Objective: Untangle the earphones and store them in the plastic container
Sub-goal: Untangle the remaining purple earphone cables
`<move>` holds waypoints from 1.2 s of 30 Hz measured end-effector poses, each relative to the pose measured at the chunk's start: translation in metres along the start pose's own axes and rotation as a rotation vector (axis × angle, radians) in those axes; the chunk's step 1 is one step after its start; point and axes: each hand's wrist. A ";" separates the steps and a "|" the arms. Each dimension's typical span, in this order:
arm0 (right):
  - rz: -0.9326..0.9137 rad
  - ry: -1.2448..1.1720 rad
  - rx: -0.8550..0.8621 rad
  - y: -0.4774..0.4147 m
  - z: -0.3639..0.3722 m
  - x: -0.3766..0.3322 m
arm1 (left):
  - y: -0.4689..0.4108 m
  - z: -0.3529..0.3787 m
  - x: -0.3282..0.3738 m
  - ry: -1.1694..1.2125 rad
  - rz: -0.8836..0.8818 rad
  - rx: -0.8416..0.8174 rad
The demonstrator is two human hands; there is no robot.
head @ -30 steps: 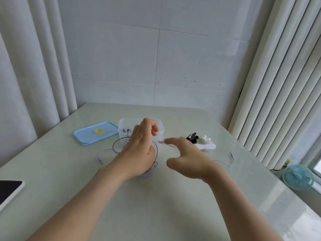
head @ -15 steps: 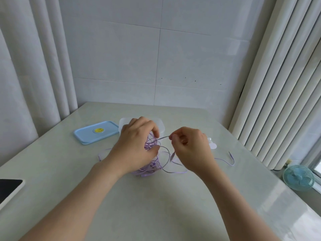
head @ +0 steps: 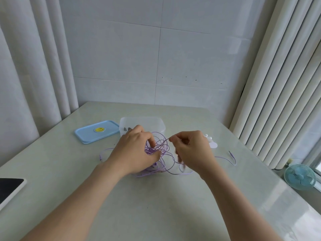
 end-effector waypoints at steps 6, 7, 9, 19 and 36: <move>-0.094 0.205 -0.022 0.000 0.006 0.007 | 0.002 -0.003 0.003 0.029 0.016 -0.115; -0.119 0.237 -0.023 -0.001 0.007 0.007 | 0.003 -0.004 0.003 0.043 0.013 -0.127; -0.135 0.251 -0.026 -0.001 0.008 0.007 | 0.003 -0.005 0.003 0.067 0.015 -0.133; -0.175 0.265 -0.177 0.004 0.003 0.000 | 0.003 -0.010 0.005 0.032 -0.009 -0.139; -0.204 0.313 -0.207 0.000 -0.002 0.009 | 0.002 -0.010 0.004 0.084 -0.064 0.006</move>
Point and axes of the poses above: each hand's wrist, its own y-axis away from the middle knuckle, its own z-axis out of the palm, x = y × z, and after that the axes turned 9 degrees about -y, right-handed
